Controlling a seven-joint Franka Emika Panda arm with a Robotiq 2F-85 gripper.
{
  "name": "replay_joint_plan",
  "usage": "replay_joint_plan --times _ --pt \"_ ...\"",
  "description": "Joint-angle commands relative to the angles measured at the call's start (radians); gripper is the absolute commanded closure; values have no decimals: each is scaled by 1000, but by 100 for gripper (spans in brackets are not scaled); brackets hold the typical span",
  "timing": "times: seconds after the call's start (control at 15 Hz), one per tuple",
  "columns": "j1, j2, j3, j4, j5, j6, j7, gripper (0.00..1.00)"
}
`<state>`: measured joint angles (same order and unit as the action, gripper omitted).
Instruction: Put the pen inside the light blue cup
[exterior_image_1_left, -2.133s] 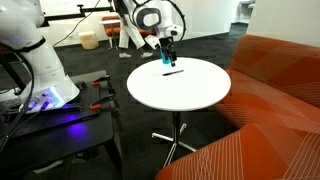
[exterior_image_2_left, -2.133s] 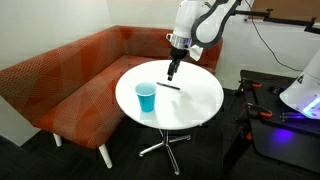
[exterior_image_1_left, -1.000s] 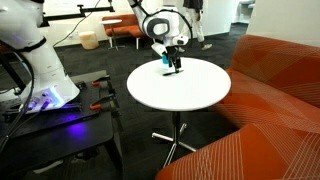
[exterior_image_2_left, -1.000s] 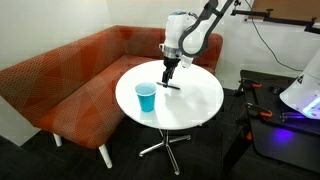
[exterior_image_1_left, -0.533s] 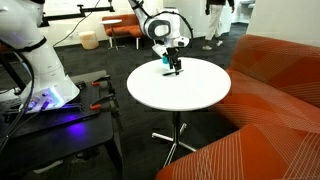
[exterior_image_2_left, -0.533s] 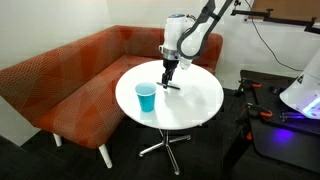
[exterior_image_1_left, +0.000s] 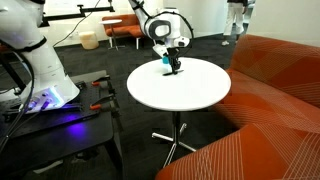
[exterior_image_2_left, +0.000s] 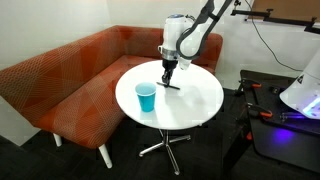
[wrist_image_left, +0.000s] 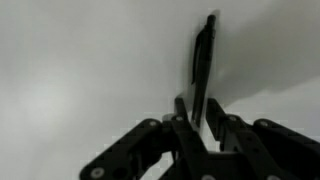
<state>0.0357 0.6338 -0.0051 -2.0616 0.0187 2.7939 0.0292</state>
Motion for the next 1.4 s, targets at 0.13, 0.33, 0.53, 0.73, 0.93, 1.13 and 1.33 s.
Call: replay_joint_plan --times 0.13,0.33,0.53,0.73,0.93,1.13,1.33 --pt "25 -1 -24 23 -11 -46 41 100" --pt "42 -21 -39 2 -18 -34 56 97" --pt "57 -55 -57 -36 -24 1 75 97" --pt "55 -104 -62 -78 -23 33 74 97" --pt "56 -166 -75 -131 -30 65 74 97" --pt "69 -233 -100 -188 -58 86 80 97" --pt "91 -300 -132 -245 -110 111 92 97"
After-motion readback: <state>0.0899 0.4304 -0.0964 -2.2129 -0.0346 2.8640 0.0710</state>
